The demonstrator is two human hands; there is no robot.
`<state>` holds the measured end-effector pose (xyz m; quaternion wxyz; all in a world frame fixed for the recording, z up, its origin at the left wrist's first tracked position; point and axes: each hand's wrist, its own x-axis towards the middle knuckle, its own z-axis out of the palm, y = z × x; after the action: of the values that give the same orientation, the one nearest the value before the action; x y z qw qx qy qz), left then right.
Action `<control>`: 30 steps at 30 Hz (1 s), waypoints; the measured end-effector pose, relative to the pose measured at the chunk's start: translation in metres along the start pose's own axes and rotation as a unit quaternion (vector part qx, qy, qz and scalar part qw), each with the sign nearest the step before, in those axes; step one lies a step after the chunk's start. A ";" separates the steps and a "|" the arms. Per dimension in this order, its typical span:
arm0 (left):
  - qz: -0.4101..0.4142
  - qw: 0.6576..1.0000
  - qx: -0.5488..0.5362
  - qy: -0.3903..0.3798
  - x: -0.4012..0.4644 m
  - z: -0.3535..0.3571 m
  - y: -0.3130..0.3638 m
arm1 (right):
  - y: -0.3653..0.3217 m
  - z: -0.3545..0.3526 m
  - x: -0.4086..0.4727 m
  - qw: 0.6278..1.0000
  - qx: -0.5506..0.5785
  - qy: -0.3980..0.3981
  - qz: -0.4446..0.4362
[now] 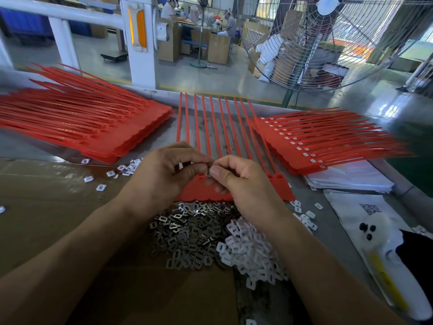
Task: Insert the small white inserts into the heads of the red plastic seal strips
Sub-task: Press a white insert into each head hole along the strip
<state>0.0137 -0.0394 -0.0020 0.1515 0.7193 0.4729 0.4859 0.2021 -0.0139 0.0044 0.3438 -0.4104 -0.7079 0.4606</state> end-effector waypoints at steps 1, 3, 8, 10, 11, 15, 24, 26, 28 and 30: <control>0.000 1.000 0.003 0.001 0.000 0.000 0.000 | 0.000 0.000 0.000 1.000 0.001 0.002 -0.002; 0.003 1.000 0.011 0.005 0.000 0.000 0.000 | -0.001 0.000 0.000 1.000 0.004 0.008 -0.006; 0.006 0.999 0.038 0.031 -0.001 0.001 0.001 | -0.001 0.000 0.000 1.000 0.007 0.022 -0.011; 0.009 0.998 0.046 0.033 0.000 0.000 0.001 | -0.001 0.000 0.000 1.000 0.009 0.027 -0.012; 0.015 0.998 0.047 0.029 0.000 0.000 0.001 | -0.001 0.000 0.000 0.999 0.011 0.028 -0.011; 0.031 0.998 0.045 0.019 0.001 0.002 0.000 | -0.002 0.001 -0.001 1.000 0.020 0.022 -0.008; 0.067 0.997 0.043 -0.008 0.001 0.001 -0.009 | -0.003 0.000 -0.002 1.000 0.017 0.018 0.004; 0.071 0.996 0.048 -0.004 0.002 0.000 -0.011 | -0.003 0.000 -0.002 1.000 0.018 0.024 0.006; 0.073 0.996 0.052 -0.001 0.002 0.000 -0.011 | -0.003 0.000 -0.002 1.000 0.012 0.028 0.006; 0.075 0.995 0.060 -0.001 0.002 0.000 -0.012 | -0.002 0.000 -0.001 0.999 0.009 0.033 0.005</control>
<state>0.0077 -0.0316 -0.0088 0.0715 0.7610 0.4460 0.4658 0.2020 -0.0158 0.0062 0.3677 -0.4261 -0.6902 0.4549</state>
